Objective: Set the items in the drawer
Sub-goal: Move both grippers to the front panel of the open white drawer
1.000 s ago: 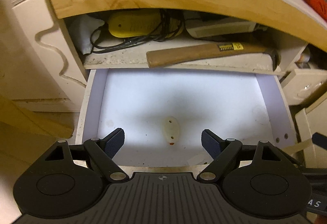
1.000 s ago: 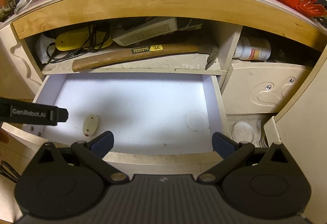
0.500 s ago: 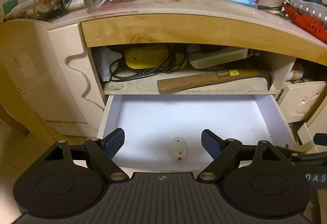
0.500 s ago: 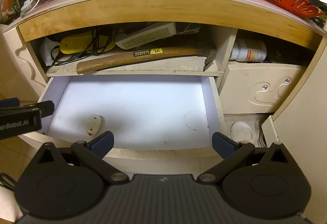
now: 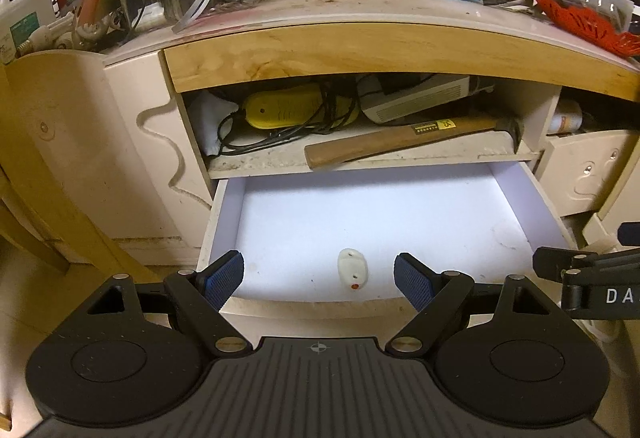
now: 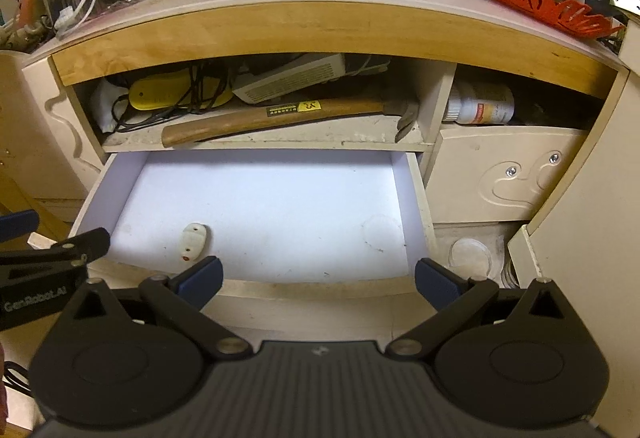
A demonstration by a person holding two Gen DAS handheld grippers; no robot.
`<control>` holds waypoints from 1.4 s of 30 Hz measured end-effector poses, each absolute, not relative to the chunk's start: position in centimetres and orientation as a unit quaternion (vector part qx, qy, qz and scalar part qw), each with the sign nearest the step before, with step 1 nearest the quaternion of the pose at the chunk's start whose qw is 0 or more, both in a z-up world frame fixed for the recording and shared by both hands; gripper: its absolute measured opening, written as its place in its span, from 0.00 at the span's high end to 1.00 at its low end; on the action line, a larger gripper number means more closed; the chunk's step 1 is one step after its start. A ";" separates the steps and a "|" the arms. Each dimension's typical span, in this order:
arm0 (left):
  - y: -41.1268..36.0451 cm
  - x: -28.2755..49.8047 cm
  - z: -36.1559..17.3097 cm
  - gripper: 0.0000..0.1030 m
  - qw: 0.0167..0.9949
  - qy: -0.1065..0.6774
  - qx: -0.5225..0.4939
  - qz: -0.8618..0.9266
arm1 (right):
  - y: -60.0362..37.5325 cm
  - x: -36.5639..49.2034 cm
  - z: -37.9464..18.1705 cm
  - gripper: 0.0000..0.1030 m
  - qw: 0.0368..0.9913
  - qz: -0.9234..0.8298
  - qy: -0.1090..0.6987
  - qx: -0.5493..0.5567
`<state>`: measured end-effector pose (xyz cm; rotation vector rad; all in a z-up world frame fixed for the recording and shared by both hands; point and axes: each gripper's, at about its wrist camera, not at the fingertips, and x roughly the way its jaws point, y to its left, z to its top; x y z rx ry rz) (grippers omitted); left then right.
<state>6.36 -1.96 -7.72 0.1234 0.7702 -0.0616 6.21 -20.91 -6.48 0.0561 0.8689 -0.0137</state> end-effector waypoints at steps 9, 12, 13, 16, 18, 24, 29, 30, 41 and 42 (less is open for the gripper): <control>-1.1 6.8 -9.6 0.19 0.911 0.407 0.054 -0.034 | -20.7 6.3 -8.4 0.00 0.900 0.004 0.435 0.005; -1.0 6.9 -10.6 0.19 0.906 0.418 0.058 -0.033 | -20.5 6.4 -9.4 0.00 0.894 0.006 0.448 -0.007; -0.9 6.9 -10.9 0.19 0.904 0.423 0.059 -0.030 | -20.6 6.4 -9.8 0.00 0.891 0.005 0.453 -0.009; -0.6 7.0 -12.1 0.19 0.895 0.441 0.061 -0.024 | -20.9 6.4 -10.7 0.00 0.884 0.000 0.467 -0.008; -0.5 7.0 -12.9 0.19 0.888 0.454 0.066 -0.022 | -21.0 6.4 -11.2 0.00 0.880 -0.002 0.476 -0.011; -0.9 6.8 -14.7 0.19 0.874 0.476 0.095 -0.020 | -21.2 6.5 -13.2 0.00 0.862 -0.014 0.505 -0.023; -0.9 7.2 -15.2 0.19 0.872 0.479 0.100 -0.016 | -21.1 6.8 -14.1 0.00 0.857 -0.018 0.514 -0.032; -1.0 7.3 -15.2 0.19 0.872 0.479 0.101 -0.017 | -21.1 6.9 -14.2 0.00 0.856 -0.018 0.515 -0.035; -0.1 10.2 -15.8 0.19 0.867 0.492 0.084 0.013 | -21.5 9.0 -15.3 0.00 0.849 -0.035 0.525 -0.049; -0.1 10.4 -15.8 0.19 0.866 0.492 0.083 0.016 | -21.7 9.3 -15.4 0.00 0.849 -0.039 0.525 -0.047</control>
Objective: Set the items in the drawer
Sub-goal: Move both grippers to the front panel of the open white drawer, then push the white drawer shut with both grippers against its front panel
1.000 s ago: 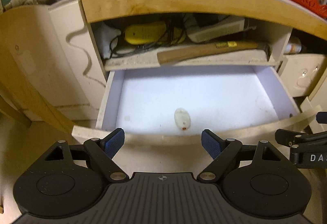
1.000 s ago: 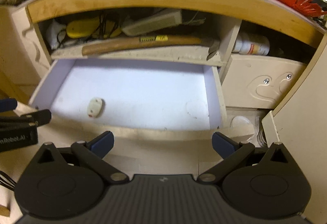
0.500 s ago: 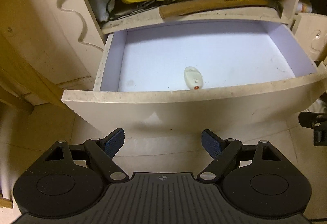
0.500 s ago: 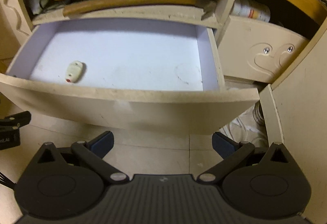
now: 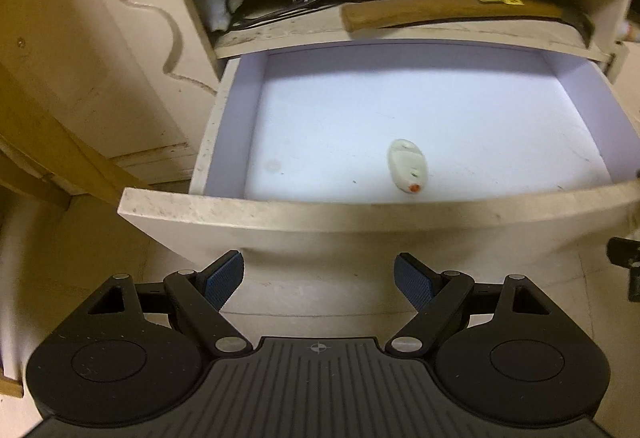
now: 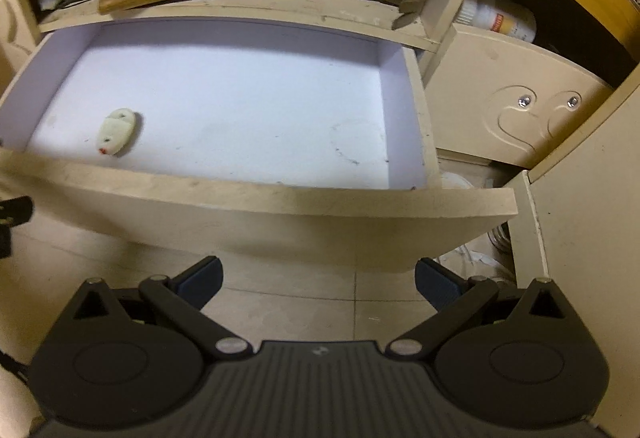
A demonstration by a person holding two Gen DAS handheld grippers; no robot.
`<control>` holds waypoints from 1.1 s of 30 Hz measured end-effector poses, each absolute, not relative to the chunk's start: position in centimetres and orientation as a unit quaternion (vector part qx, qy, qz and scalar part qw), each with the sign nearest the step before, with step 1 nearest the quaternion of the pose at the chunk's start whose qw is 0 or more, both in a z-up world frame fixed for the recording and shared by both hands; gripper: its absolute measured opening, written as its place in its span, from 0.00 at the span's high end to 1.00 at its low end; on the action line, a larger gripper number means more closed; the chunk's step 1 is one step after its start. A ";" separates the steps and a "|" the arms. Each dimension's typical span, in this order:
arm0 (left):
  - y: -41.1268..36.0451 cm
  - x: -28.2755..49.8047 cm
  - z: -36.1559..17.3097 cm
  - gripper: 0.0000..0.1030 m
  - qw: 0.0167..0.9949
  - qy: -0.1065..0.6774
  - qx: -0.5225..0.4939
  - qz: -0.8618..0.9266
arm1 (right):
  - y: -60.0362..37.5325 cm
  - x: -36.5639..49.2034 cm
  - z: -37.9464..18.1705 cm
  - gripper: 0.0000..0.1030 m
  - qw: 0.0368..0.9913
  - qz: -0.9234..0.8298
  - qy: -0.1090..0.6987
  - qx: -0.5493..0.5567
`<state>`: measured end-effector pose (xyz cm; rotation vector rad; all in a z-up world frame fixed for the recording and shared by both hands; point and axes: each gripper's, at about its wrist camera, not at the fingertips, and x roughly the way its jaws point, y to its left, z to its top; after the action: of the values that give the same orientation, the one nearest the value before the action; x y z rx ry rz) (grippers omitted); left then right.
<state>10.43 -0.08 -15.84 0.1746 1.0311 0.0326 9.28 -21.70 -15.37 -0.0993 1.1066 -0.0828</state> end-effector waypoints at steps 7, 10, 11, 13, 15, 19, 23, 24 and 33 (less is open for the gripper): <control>-0.2 11.9 -16.2 0.15 0.850 0.521 0.079 0.020 | -22.2 10.9 -15.6 0.00 0.848 -0.053 0.525 -0.035; -0.3 12.5 -16.1 0.15 0.849 0.523 0.080 0.021 | -22.2 11.2 -15.7 0.00 0.850 -0.055 0.523 -0.038; -0.4 12.6 -16.1 0.15 0.848 0.523 0.080 0.021 | -22.2 11.3 -15.6 0.00 0.850 -0.055 0.522 -0.038; -0.4 13.0 -16.1 0.15 0.848 0.524 0.080 0.021 | -22.2 11.7 -15.6 0.00 0.850 -0.056 0.523 -0.038; -0.4 13.5 -16.0 0.15 0.847 0.525 0.080 0.021 | -22.1 12.0 -15.6 0.00 0.851 -0.057 0.521 -0.039; -0.4 14.4 -15.9 0.14 0.847 0.526 0.077 0.020 | -22.0 12.9 -15.6 0.00 0.852 -0.058 0.519 -0.044; -0.2 15.5 -15.6 0.14 0.848 0.524 0.078 0.021 | -21.9 13.8 -15.6 0.00 0.853 -0.059 0.516 -0.050; -0.2 15.8 -15.5 0.14 0.848 0.524 0.077 0.020 | -21.9 14.1 -15.6 0.00 0.854 -0.060 0.515 -0.051; -0.1 18.8 -15.5 0.14 0.849 0.523 0.071 0.015 | -22.2 16.7 -15.6 0.00 0.858 -0.061 0.506 -0.058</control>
<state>18.81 -0.10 -15.46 0.1498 1.1030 0.0318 16.67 -22.19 -15.63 -0.1214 1.0638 -0.1276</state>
